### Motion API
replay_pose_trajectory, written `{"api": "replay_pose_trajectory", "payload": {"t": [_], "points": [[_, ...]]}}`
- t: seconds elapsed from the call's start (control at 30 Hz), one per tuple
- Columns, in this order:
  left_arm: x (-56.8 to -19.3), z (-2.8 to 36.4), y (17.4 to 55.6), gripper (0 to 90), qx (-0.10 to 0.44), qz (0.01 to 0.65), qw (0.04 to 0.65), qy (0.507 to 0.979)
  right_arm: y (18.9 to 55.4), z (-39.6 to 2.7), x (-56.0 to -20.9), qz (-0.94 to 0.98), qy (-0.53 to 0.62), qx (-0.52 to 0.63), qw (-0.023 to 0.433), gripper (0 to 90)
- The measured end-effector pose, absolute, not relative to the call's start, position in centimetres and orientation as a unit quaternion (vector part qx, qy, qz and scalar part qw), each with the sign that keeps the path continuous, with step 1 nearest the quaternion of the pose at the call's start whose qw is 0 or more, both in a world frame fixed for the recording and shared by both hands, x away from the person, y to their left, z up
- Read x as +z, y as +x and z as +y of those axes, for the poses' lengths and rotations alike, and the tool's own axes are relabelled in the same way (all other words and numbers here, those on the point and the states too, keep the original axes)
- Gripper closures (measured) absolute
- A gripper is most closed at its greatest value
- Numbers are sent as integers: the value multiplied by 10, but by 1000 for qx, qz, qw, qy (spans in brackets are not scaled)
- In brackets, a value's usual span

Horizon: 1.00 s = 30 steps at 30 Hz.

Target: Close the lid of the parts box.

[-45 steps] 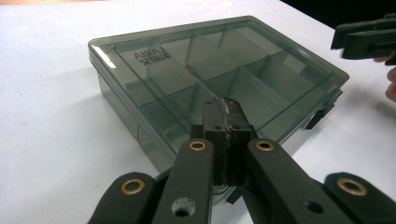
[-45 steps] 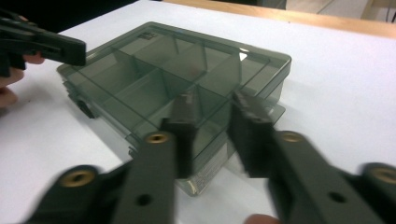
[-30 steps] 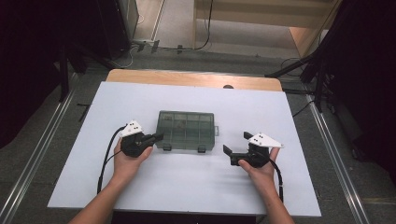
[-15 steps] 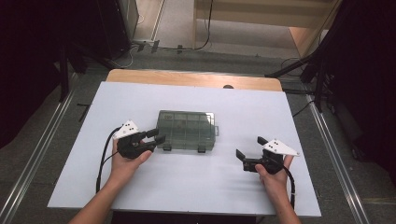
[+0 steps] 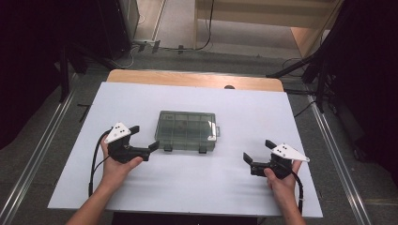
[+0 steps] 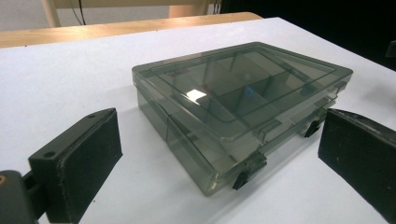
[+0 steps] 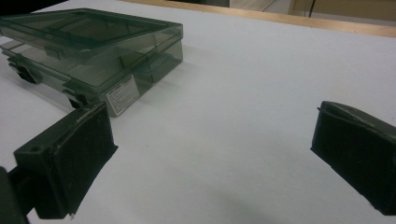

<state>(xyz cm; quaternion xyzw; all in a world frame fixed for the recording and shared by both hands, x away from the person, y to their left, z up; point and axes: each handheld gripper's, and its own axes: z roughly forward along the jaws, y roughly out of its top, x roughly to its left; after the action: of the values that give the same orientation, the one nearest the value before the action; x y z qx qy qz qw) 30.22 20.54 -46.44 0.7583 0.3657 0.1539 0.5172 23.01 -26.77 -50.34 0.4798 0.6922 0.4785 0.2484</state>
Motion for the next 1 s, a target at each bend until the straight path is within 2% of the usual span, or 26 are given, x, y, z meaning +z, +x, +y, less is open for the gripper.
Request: {"api": "replay_pose_trajectory", "payload": {"t": [0.53,1.0], "points": [[-473,233,284,0,151,377,522,750,218,-282,-503,685,489,473,261,0],[-479,254,268,0,170,386,511,749,204,-295,-506,680,497,468,269,0]]}}
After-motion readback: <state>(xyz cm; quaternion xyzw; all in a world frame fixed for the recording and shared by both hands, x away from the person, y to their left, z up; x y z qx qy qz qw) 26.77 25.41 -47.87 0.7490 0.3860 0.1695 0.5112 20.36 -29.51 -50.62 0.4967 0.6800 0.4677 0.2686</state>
